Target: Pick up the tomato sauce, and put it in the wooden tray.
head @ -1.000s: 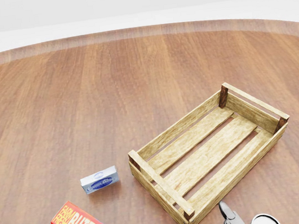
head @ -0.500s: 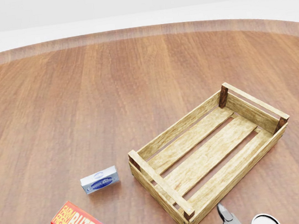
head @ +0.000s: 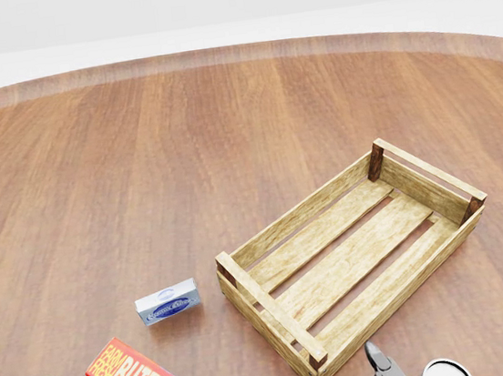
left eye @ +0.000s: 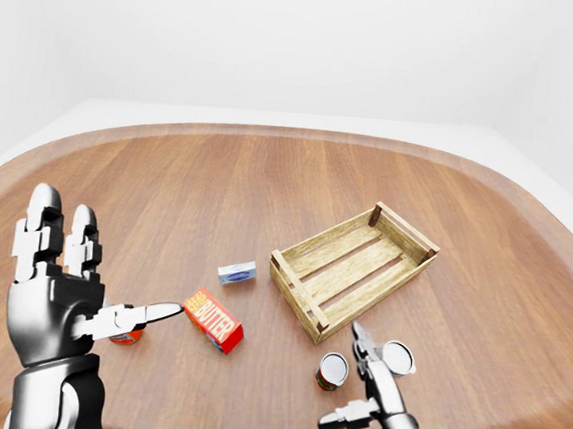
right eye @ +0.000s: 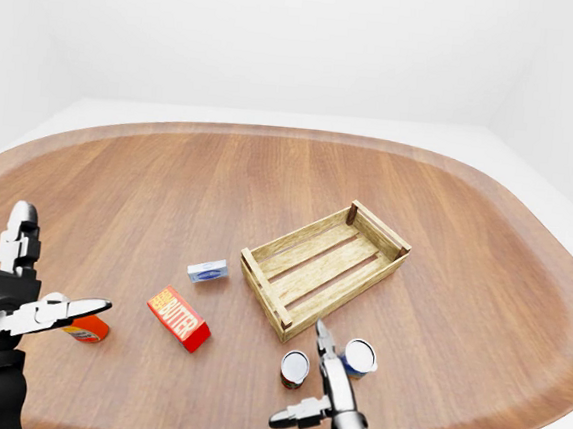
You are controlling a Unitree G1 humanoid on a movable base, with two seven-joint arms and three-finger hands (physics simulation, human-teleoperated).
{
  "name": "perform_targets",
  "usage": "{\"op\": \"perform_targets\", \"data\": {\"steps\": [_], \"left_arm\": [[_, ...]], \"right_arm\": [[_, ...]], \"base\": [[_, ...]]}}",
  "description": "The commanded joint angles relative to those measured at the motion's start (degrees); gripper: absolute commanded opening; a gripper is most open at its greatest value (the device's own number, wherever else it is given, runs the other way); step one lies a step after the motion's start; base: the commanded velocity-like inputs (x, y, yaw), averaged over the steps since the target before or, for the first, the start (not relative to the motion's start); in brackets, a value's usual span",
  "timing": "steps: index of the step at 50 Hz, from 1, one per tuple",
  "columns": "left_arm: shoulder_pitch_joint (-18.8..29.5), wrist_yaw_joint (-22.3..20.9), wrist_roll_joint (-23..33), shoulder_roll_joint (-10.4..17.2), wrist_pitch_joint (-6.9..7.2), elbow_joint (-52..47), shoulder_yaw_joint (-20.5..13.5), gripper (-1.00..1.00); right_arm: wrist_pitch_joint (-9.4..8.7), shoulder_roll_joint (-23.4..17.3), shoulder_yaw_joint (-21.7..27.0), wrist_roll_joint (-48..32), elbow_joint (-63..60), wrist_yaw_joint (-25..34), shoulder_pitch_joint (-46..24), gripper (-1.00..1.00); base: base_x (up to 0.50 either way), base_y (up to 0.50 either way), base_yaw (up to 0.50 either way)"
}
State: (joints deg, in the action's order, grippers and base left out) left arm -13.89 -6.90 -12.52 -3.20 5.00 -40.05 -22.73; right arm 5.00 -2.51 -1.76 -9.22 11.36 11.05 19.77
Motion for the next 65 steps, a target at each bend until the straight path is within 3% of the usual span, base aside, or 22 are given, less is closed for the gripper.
{"op": "perform_targets", "data": {"steps": [1, 65], "left_arm": [[0.1, 0.0, -0.2, 0.1, 0.00, 0.0, -0.2, 1.00], [-0.2, -0.1, -0.2, -0.1, 0.00, -0.2, -0.2, 1.00]], "right_arm": [[0.00, 0.1, 0.0, -0.1, 0.7, -0.1, -0.6, 1.00], [0.00, -0.1, -0.8, -1.2, 5.2, -0.8, -2.7, 1.00]], "base": [[0.00, 0.00, 0.00], [0.00, 0.00, 0.00]]}}
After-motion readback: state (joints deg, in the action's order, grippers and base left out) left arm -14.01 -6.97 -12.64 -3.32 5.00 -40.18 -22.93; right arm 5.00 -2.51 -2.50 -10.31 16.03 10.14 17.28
